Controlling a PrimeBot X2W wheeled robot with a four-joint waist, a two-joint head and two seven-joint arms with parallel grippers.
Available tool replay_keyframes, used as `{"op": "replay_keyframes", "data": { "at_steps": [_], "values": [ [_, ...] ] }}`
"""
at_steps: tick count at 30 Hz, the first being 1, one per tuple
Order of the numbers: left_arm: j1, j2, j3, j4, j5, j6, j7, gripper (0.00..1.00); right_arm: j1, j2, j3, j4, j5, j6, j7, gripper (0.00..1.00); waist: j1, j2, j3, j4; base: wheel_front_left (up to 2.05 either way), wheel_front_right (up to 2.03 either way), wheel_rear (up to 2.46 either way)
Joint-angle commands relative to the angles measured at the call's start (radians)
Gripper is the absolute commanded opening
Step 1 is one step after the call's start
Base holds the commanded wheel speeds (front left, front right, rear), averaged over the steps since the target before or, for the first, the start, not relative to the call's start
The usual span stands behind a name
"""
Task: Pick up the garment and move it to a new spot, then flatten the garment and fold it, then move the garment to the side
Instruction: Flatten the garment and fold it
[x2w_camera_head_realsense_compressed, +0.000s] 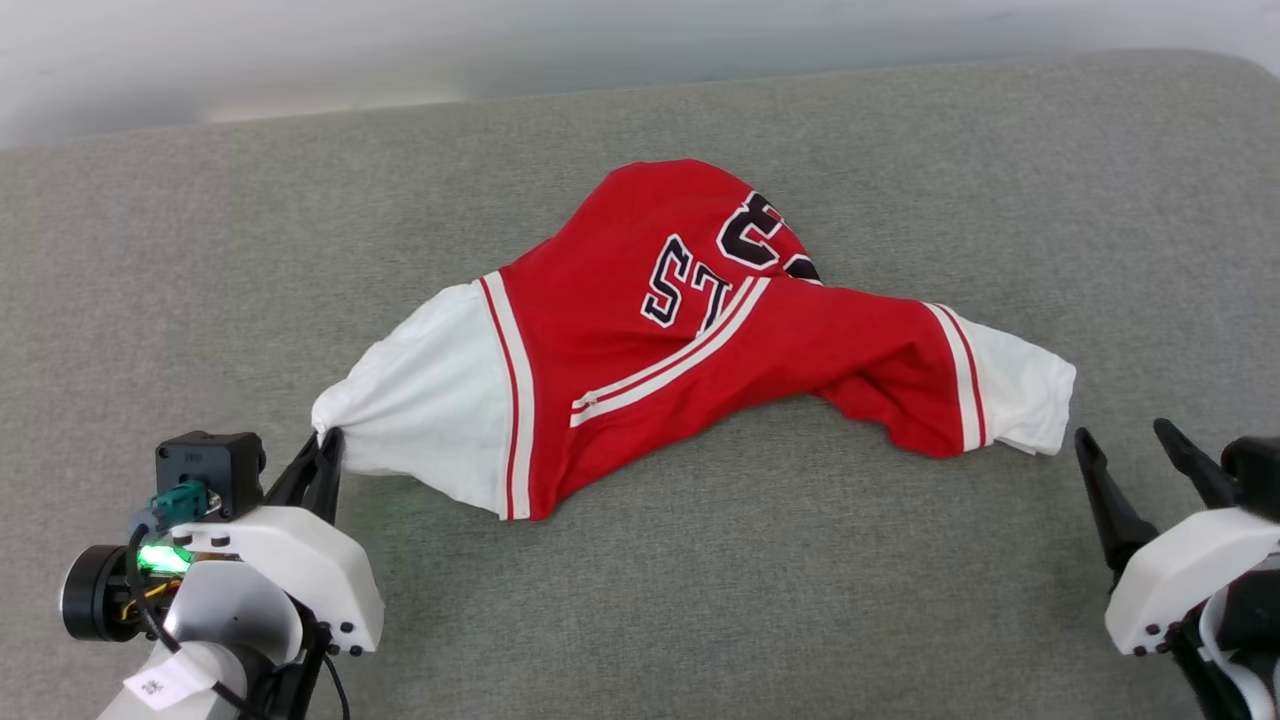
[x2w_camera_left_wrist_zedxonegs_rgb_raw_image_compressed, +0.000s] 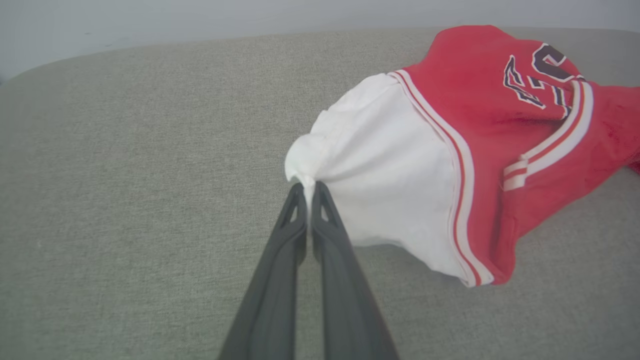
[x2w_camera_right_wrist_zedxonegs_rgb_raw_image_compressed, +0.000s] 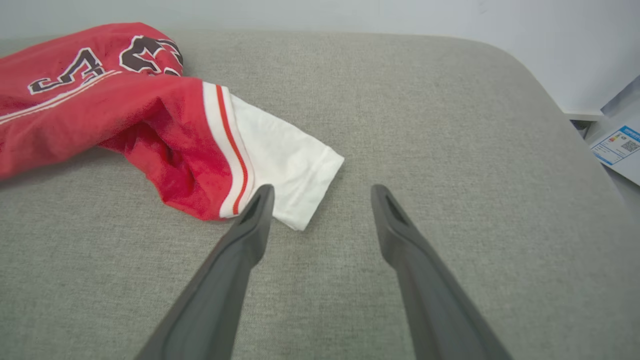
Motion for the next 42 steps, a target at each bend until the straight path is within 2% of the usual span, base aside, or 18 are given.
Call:
{"op": "replay_keyframes", "data": {
  "at_steps": [1, 8, 11, 14, 16, 22, 30, 31, 32, 37, 42],
  "values": [
    [0.011, 0.007, 0.003, -0.012, 0.002, 0.004, -0.005, 0.0, -0.001, -0.01, -0.004, -0.011, 0.01, 0.0, 0.028, 1.0, 0.0, 0.0, -0.001, 0.011, 0.0, 0.0, 0.0],
    [0.035, 0.027, -0.008, -0.139, 0.013, 0.018, 0.023, 0.0, -0.102, -0.083, -0.001, -0.045, 0.062, 0.0, 0.37, 1.0, 0.0, 0.0, 0.027, 0.049, 0.0, 0.0, 0.0],
    [0.023, 0.032, -0.019, -0.175, 0.022, 0.019, 0.037, 0.0, -0.164, -0.106, -0.006, -0.019, 0.045, 0.0, 0.466, 1.0, 0.0, 0.0, 0.047, 0.071, 0.0, 0.0, 0.0],
    [0.005, 0.03, -0.035, -0.195, 0.035, 0.014, 0.046, 0.0, -0.222, -0.088, -0.016, 0.029, 0.065, -0.001, 0.539, 1.0, 0.0, 0.0, 0.066, 0.093, 0.0, 0.0, 0.0],
    [-0.008, 0.022, -0.049, -0.206, 0.042, 0.01, 0.048, 0.0, -0.242, -0.099, 0.005, 0.056, 0.054, 0.0, 0.585, 1.0, 0.0, 0.0, 0.081, 0.105, 0.0, 0.0, 0.0],
    [-0.036, 0.003, -0.076, -0.214, 0.053, 0.001, 0.05, 0.0, -0.261, -0.114, 0.053, 0.145, 0.019, 0.0, 0.663, 1.0, 0.0, 0.0, 0.115, 0.132, 0.0, 0.0, 0.0],
    [-0.057, 0.007, -0.08, -0.206, 0.057, -0.003, 0.057, 0.0, -0.248, -0.11, 0.095, 0.286, 0.013, -0.001, 0.636, 1.0, 0.0, 0.0, 0.148, 0.151, 0.0, 0.0, 0.0],
    [-0.059, 0.008, -0.079, -0.205, 0.057, -0.004, 0.058, 0.0, -0.244, -0.11, 0.104, 0.302, 0.018, -0.001, 0.63, 0.58, 0.0, 0.0, 0.15, 0.151, 0.0, 0.0, 0.0],
    [-0.06, 0.01, -0.08, -0.204, 0.056, -0.005, 0.058, 0.0, -0.243, -0.11, 0.117, 0.315, 0.025, 0.0, 0.621, 0.0, 0.0, 0.0, 0.15, 0.151, 0.0, 0.0, 0.0],
    [-0.044, 0.021, -0.079, -0.201, 0.036, -0.017, 0.063, 0.0, -0.273, -0.144, 0.109, 0.333, 0.037, -0.001, 0.528, 0.0, 0.0, 0.0, 0.129, 0.139, 0.0, 0.0, 0.0],
    [-0.016, 0.04, -0.04, -0.199, 0.022, -0.005, 0.038, 0.0, -0.311, -0.186, 0.081, 0.292, 0.041, -0.001, 0.409, 0.0, 0.0, 0.0, 0.068, 0.116, 0.0, 0.0, 0.0]
  ]
}}
